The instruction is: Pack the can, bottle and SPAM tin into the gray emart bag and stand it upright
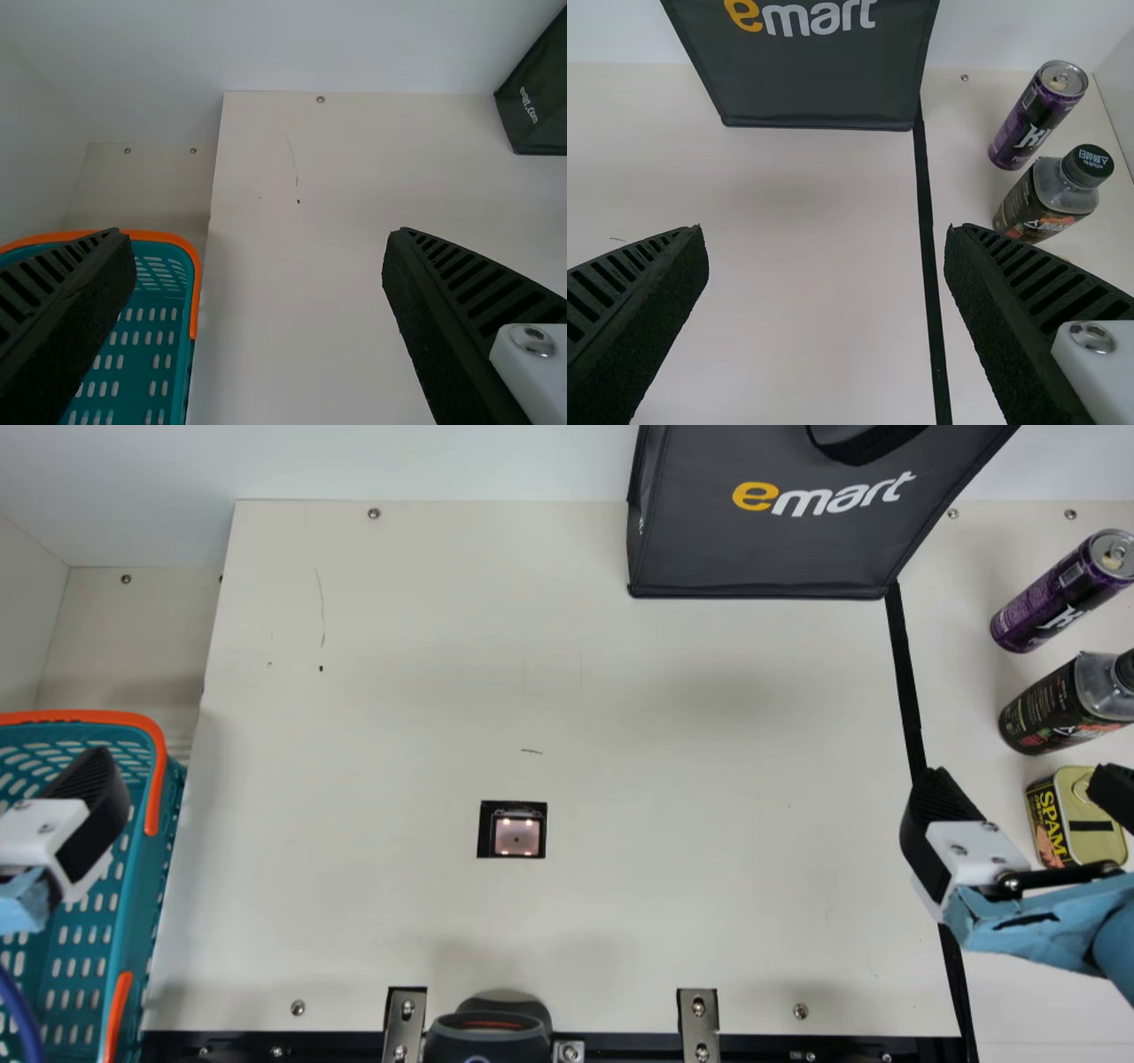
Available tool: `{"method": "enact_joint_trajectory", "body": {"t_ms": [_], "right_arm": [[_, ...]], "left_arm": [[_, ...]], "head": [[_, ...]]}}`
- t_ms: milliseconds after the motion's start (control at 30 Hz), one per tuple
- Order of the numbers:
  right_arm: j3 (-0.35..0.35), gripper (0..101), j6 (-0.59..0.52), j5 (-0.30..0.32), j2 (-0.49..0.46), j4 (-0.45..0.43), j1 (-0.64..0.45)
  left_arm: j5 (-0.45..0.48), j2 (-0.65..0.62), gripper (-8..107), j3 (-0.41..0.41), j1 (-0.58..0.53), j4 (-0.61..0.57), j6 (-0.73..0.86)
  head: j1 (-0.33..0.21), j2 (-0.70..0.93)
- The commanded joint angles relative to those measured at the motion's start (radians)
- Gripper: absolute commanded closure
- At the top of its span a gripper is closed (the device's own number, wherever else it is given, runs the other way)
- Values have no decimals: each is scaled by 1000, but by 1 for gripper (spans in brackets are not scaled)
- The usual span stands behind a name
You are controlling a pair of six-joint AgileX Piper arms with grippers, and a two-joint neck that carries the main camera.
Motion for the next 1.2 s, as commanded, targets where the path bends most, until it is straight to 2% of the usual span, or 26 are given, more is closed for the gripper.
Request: {"method": "enact_joint_trajectory", "body": {"t_ms": [0,33,400,1167], "right_arm": [[0,6,0,0,0,0,0],[0,6,0,0,0,0,0],[0,6,0,0,0,0,0],[0,6,0,0,0,0,0]], "left_arm": [[0,0,9,0,0,0,0],[0,0,9,0,0,0,0],[0,0,9,0,0,0,0],[0,0,9,0,0,0,0]], "head": [[-32,-20],[-74,-62],[-322,-318],[-322,-318]]}}
